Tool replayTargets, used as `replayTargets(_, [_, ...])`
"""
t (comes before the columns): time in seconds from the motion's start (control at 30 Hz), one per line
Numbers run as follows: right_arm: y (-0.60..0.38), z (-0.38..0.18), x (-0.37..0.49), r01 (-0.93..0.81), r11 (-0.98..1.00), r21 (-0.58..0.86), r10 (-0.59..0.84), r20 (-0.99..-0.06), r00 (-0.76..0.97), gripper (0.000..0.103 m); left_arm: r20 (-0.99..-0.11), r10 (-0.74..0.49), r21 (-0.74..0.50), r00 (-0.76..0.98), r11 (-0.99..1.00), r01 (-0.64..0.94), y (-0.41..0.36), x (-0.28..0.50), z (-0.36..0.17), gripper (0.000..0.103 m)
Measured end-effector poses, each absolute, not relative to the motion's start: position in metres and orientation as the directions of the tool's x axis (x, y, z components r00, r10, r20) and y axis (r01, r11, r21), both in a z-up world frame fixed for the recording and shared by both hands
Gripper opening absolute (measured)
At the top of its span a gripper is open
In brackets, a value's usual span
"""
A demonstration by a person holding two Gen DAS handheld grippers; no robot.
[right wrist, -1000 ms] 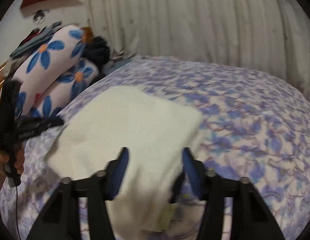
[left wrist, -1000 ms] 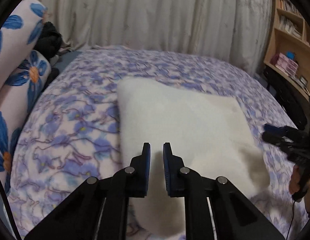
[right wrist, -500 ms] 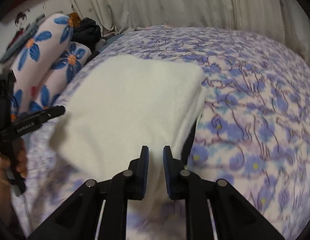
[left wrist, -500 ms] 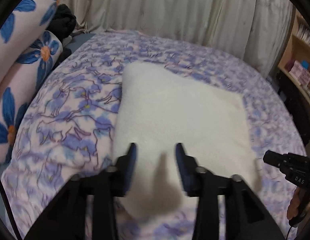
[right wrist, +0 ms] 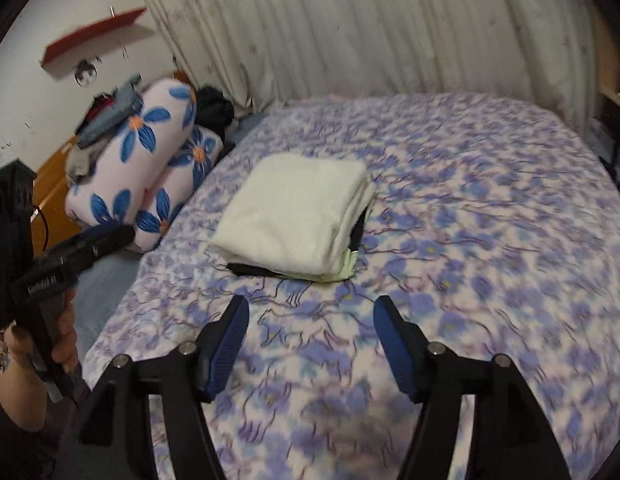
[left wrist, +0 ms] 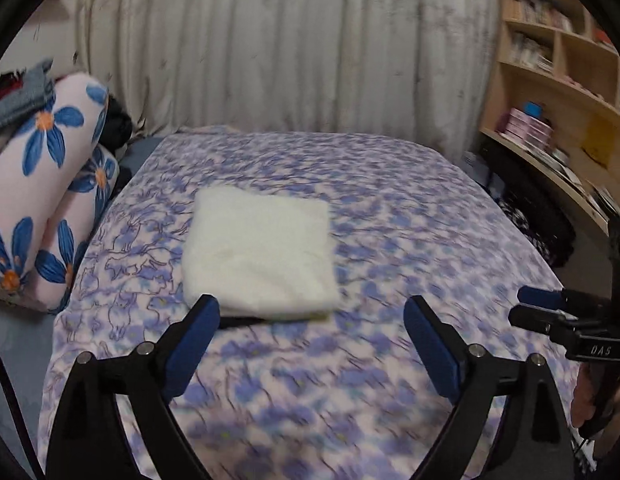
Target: Fold large clothes
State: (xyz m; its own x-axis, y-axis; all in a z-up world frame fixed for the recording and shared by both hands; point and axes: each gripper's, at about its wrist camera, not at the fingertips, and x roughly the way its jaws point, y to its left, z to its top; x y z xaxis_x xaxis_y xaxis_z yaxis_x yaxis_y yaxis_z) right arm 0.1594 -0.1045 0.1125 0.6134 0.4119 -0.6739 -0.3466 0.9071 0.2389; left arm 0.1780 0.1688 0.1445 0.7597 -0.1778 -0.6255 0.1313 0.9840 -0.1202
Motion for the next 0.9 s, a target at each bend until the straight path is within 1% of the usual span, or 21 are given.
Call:
replayTargets(0.03, [-0.111, 0.116, 0.147, -0.337, 0.911, 0.239, 0.406, -0.671, 0.621, 0.065, -0.615, -0.202, -0.135, 0.762, 0.979, 0.15, 0.157, 0.162, 0.149, 0.101])
replayTargets(0.07, [-0.123, 0.12, 0.127, -0.325, 0.913, 0.245, 0.402, -0.664, 0.63, 0.065, -0.604, -0.225, -0.15, 0.764, 0.974, 0.169, 0.147, 0.148, 0.151, 0.103])
replayTargets(0.17, [-0.149, 0.12, 0.088, -0.3, 0.922, 0.244, 0.384, -0.664, 0.642, 0.065, -0.589, -0.253, -0.151, 0.768, 0.968, 0.203, 0.112, 0.111, 0.15, 0.103])
replayTargets(0.23, [-0.163, 0.115, 0.066, -0.277, 0.931, 0.237, 0.363, -0.663, 0.654, 0.065, -0.594, -0.279, -0.158, 0.754, 0.96, 0.231, 0.088, 0.094, 0.142, 0.103])
replayTargets(0.3, [-0.18, 0.106, 0.043, -0.246, 0.938, 0.242, 0.346, -0.669, 0.658, 0.065, -0.59, -0.319, -0.192, 0.741, 0.948, 0.255, 0.067, 0.076, 0.129, 0.103])
replayTargets(0.47, [-0.216, 0.083, -0.001, -0.16, 0.962, 0.222, 0.27, -0.671, 0.691, 0.065, -0.583, -0.317, -0.206, 0.748, 0.948, 0.241, 0.024, 0.047, 0.1, 0.103])
replayTargets(0.53, [-0.233, 0.072, -0.018, -0.115, 0.967, 0.225, 0.239, -0.665, 0.707, 0.065, -0.58, -0.302, -0.209, 0.756, 0.953, 0.221, 0.009, 0.039, 0.089, 0.103])
replayTargets(0.67, [-0.254, 0.048, -0.033, -0.067, 0.977, 0.205, 0.19, -0.674, 0.714, 0.065, -0.585, -0.217, -0.17, 0.781, 0.975, 0.144, -0.013, 0.026, 0.063, 0.103])
replayTargets(0.9, [-0.265, -0.01, -0.027, -0.011, 0.961, 0.275, 0.216, -0.732, 0.646, 0.065, -0.697, -0.094, -0.14, 0.711, 0.99, -0.007, -0.014, 0.021, 0.007, 0.103])
